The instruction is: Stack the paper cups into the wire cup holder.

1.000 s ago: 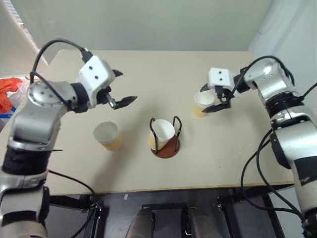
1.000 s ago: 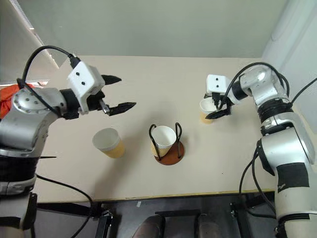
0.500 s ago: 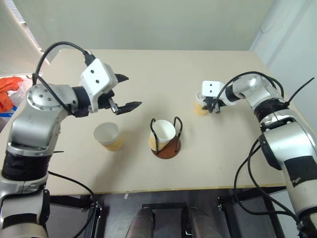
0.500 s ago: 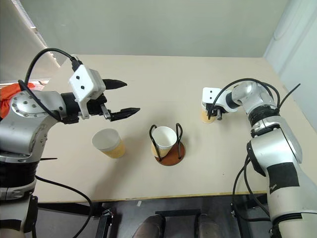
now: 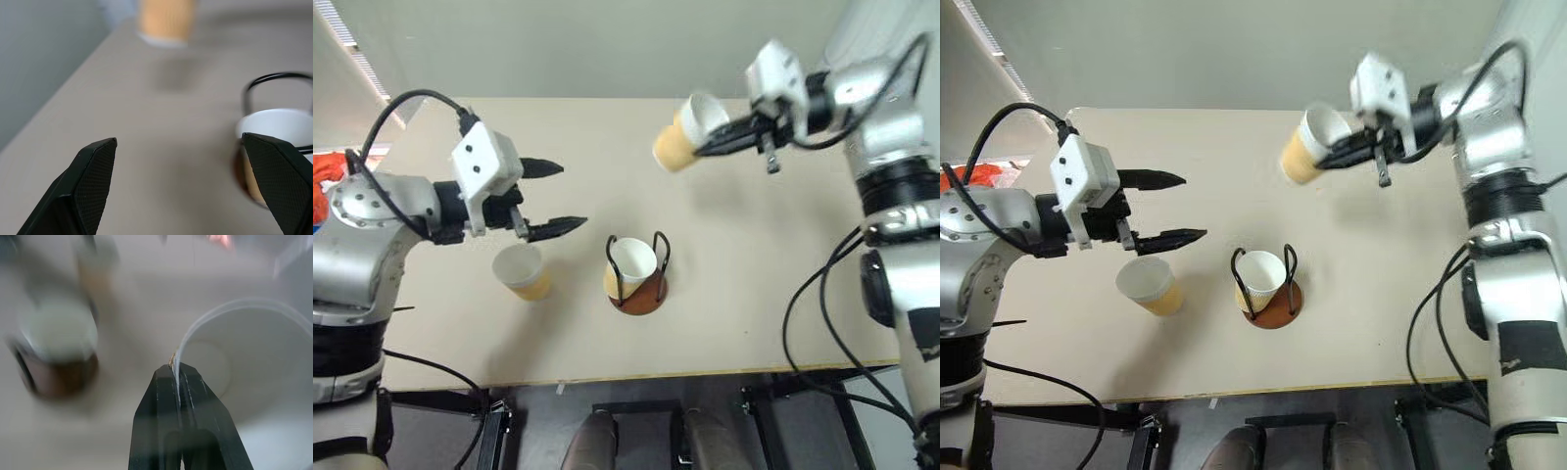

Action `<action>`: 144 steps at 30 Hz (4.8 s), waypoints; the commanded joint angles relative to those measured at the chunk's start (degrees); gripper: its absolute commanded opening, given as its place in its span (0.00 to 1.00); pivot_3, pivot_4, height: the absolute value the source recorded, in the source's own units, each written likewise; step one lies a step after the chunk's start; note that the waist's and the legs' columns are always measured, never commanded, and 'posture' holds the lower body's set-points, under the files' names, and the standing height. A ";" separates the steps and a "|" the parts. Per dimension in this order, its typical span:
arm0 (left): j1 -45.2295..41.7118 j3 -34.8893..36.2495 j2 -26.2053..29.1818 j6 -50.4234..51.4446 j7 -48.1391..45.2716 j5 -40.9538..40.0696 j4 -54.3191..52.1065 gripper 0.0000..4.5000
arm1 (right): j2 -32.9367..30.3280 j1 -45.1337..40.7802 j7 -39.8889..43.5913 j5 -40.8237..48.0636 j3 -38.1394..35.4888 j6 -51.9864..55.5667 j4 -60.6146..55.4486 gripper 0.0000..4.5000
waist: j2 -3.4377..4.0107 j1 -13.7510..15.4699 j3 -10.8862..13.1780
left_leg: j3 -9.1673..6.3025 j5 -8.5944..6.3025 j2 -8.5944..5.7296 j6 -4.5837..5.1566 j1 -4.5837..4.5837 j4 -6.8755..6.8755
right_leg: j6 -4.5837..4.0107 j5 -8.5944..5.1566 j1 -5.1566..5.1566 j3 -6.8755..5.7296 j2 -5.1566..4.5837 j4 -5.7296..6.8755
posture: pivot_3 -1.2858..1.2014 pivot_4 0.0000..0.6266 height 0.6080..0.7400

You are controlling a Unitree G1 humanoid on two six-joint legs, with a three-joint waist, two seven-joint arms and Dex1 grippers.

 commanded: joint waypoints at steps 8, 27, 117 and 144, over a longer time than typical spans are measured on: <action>3.15 7.78 6.37 2.29 -7.75 -8.18 -1.77 1.00 | 0.73 13.12 -1.76 3.13 0.29 13.85 -24.66 0.00 | -0.05 -0.03 0.01 | -0.01 -0.41 0.28 0.50 0.11 0.18 | -0.13 -0.07 -0.23 0.00 0.16 0.35 | 0.52 0.24 1.00; 13.33 17.80 11.34 1.75 -11.25 -9.76 1.00 1.00 | 5.06 16.37 -3.33 -1.15 4.07 13.46 -28.03 0.00 | -0.09 -0.42 -0.02 | -0.03 -0.22 0.33 0.58 0.29 0.23 | -0.87 -0.15 -0.13 0.05 0.27 0.37 | 0.52 0.24 1.00; -37.55 -27.80 8.04 -19.05 -31.09 -13.10 18.30 0.01 | -20.11 52.47 -15.60 21.44 -30.67 34.81 -52.05 1.00 | -0.37 0.00 -0.26 | 0.07 -0.25 0.32 0.74 -0.04 0.75 | -0.07 0.19 0.13 0.24 0.38 -0.23 | 0.52 0.24 1.00; -64.24 -77.21 -1.42 -53.05 -31.09 -12.36 39.92 0.01 | -22.30 63.61 -28.51 26.66 -40.60 36.85 -60.67 1.00 | -0.22 1.46 -0.15 | 0.14 -1.12 0.14 1.64 -0.87 1.95 | 1.50 0.31 0.26 0.33 0.17 -0.79 | 0.52 0.24 1.00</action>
